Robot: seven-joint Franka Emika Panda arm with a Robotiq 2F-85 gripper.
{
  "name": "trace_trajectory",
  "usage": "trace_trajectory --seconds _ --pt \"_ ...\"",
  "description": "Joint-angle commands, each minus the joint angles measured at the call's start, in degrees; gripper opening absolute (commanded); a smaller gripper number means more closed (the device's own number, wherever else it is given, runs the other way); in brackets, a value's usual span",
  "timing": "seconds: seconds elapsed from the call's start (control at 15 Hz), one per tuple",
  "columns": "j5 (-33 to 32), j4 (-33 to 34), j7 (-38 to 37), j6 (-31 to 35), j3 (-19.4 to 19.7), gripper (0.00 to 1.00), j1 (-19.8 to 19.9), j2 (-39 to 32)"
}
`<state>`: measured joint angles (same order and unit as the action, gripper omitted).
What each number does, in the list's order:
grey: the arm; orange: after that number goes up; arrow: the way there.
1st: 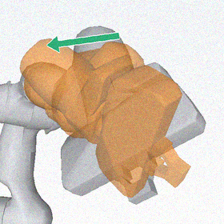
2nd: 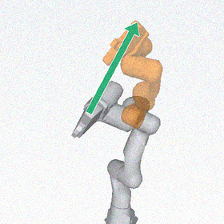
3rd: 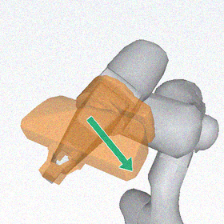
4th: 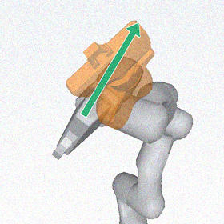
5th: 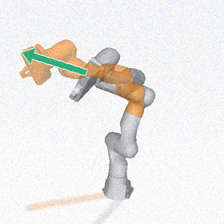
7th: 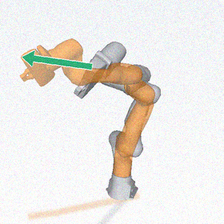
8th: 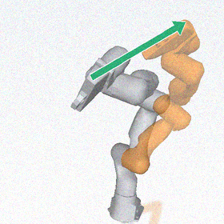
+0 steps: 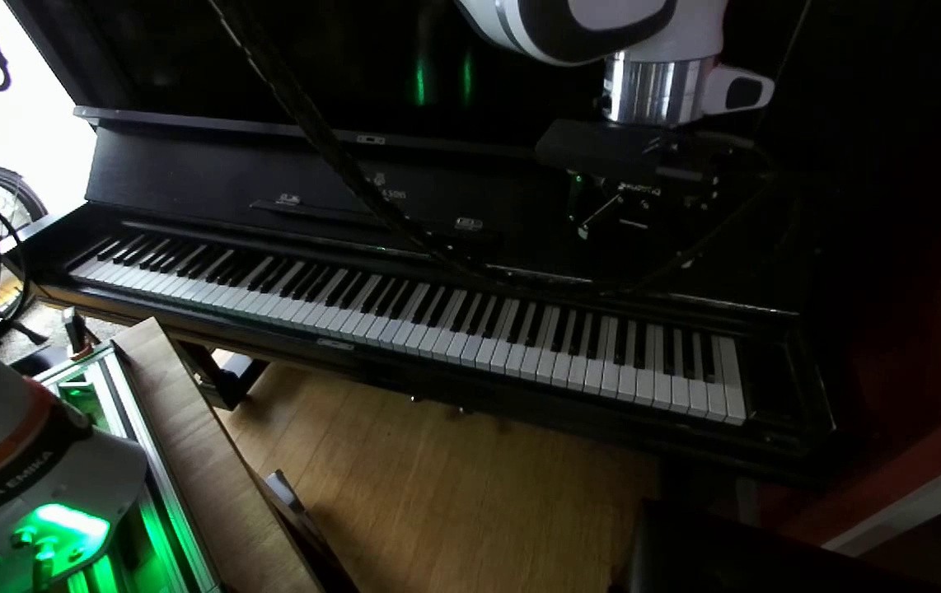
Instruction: Push a black key on the right side of the piano
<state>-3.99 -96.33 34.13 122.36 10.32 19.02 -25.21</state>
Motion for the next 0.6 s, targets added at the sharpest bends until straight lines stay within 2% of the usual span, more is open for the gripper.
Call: trace_trajectory --seconds 0.0,0.2,0.27,0.33,0.53 --pt "5.7 0.8 4.4 4.3 -3.1 1.0 3.5 -3.9" --pt "7.5 1.5 7.3 6.9 -4.0 1.0 5.3 -6.8" --pt "7.7 2.4 6.5 5.9 -3.7 1.0 5.6 -7.7" --pt "5.7 0.6 4.9 5.8 -3.1 1.0 4.1 -5.7" --pt "5.9 1.5 5.1 5.8 -3.1 1.0 5.1 -7.1"
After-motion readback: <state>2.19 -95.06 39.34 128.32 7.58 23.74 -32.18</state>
